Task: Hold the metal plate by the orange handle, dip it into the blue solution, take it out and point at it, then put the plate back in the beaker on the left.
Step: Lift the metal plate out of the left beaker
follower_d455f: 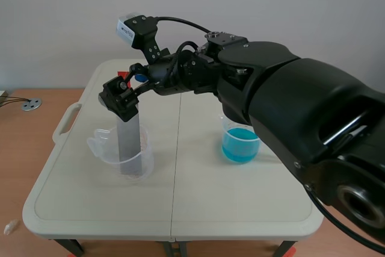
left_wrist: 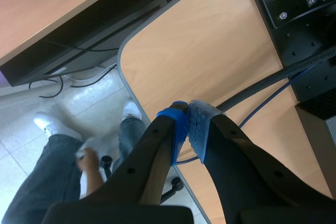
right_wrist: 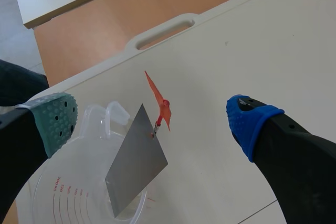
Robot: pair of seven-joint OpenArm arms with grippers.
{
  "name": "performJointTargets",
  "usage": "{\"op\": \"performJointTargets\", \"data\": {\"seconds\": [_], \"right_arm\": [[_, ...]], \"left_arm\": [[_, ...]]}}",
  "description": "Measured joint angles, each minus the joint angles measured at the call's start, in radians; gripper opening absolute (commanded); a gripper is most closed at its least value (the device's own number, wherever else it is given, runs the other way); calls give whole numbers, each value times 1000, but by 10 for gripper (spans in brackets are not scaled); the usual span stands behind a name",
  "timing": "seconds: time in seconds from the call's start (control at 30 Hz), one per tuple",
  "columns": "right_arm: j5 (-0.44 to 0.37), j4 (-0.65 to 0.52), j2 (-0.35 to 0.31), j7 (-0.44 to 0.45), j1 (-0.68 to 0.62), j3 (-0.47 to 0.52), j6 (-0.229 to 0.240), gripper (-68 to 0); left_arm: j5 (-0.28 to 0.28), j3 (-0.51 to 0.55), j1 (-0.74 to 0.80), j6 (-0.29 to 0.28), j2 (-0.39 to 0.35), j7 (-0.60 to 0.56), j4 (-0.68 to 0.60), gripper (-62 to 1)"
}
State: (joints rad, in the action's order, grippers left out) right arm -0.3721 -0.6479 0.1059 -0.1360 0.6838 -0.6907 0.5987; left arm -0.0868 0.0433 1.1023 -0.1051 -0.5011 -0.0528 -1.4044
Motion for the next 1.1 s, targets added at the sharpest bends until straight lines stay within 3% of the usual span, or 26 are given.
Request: {"op": "performJointTargets", "data": {"seconds": [0.1,0.37,0.73,0.97,1.1], "right_arm": [[10,0,-1,0,0,-3,0,-192],[17,0,-1,0,0,-5,0,-428],[17,0,-1,-3,0,-5,0,-665],[18,0,-1,11,0,-5,4,-662],[21,0,-1,66,0,-5,88,-662]], "left_arm": [[0,0,0,0,0,0,0,-591],[0,0,0,0,0,0,-1,-591],[0,0,0,0,0,0,-1,-591],[0,0,0,0,0,0,-1,-591],[0,0,0,0,0,0,-1,-591]]}}
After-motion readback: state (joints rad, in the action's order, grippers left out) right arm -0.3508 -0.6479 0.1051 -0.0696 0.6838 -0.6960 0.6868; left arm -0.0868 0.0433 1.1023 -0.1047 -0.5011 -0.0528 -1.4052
